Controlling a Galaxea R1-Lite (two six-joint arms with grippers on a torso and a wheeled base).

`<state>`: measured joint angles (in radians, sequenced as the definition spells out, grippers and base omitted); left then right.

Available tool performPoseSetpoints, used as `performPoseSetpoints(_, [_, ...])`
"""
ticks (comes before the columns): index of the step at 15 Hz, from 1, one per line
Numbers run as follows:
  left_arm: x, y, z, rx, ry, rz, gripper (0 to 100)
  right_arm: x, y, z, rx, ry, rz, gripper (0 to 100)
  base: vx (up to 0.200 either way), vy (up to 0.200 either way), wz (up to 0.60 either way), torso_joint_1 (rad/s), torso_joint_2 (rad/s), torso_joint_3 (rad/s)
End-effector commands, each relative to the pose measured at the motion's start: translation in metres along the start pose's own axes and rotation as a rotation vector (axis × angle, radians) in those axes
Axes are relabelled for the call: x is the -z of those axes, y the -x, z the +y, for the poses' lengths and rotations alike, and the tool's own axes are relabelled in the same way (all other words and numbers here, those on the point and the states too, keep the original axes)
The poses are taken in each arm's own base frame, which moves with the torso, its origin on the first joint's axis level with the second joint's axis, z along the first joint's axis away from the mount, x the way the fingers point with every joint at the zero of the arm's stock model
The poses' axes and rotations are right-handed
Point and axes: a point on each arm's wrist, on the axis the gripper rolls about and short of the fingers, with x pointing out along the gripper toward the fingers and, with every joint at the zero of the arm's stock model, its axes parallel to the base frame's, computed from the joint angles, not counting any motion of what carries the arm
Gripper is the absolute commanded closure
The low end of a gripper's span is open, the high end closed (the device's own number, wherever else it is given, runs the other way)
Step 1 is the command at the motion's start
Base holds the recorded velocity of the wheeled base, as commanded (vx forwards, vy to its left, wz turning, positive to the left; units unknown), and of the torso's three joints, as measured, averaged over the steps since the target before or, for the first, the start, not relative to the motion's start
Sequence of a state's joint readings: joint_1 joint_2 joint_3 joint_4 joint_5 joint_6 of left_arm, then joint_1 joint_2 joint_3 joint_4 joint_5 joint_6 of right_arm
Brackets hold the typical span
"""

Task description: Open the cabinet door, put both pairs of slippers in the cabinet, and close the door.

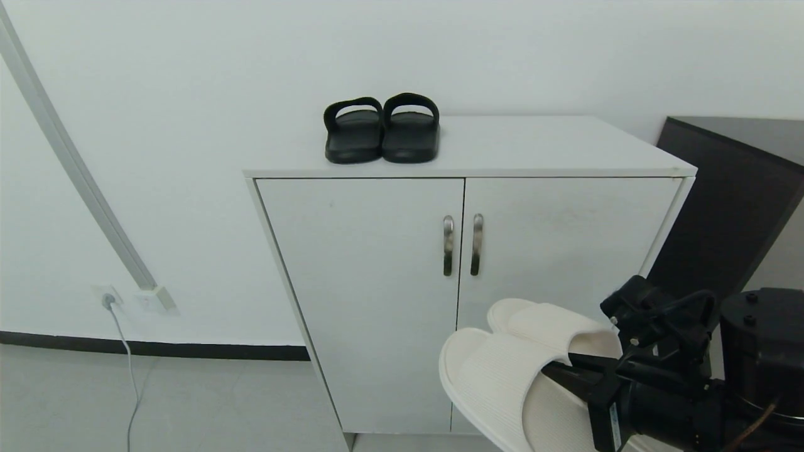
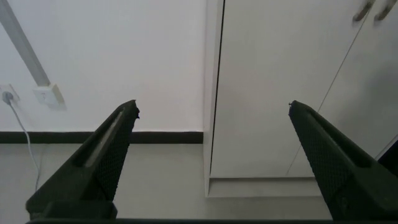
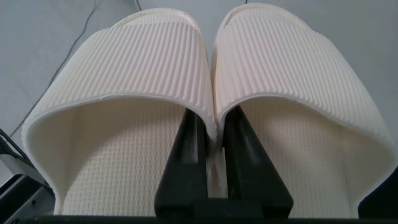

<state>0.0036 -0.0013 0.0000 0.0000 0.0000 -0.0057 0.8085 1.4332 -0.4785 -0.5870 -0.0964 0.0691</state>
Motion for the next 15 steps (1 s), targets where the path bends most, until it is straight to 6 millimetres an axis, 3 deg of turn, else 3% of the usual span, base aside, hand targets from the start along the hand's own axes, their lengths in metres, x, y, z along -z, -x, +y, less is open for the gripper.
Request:
performPoseSetpoints(1, [0.0, -0.0001, 0.0, -0.001, 0.0, 0.001, 0, 0.0007, -0.0005, 0.0, -0.001, -0.001, 0.004, 100, 0.0, 0.0, 0.0, -0.095, 0.47, 0.359])
performPoseSetpoints(8, [0.0, -0.0001, -0.0001, 0.004, -0.003, 0.001, 0, 0.0033, -0.004, 0.0001, 0.002, 0.0, 0.019, 100, 0.0, 0.0, 0.0, -0.052, 0.44, 0.378])
performPoseSetpoints(14, [-0.0005, 0.0, -0.0001, 0.002, -0.01, 0.0, 0, 0.0061, -0.0032, -0.0004, 0.001, -0.001, 0.028, 100, 0.0, 0.0, 0.0, 0.0, 0.01, 0.013])
performPoseSetpoints(15, [-0.0077, 0.0015, -0.0002, 0.003, -0.038, -0.022, 0, 0.0062, -0.0032, -0.0001, -0.001, 0.001, 0.028, 100, 0.0, 0.0, 0.0, 0.0, 0.0, 0.0])
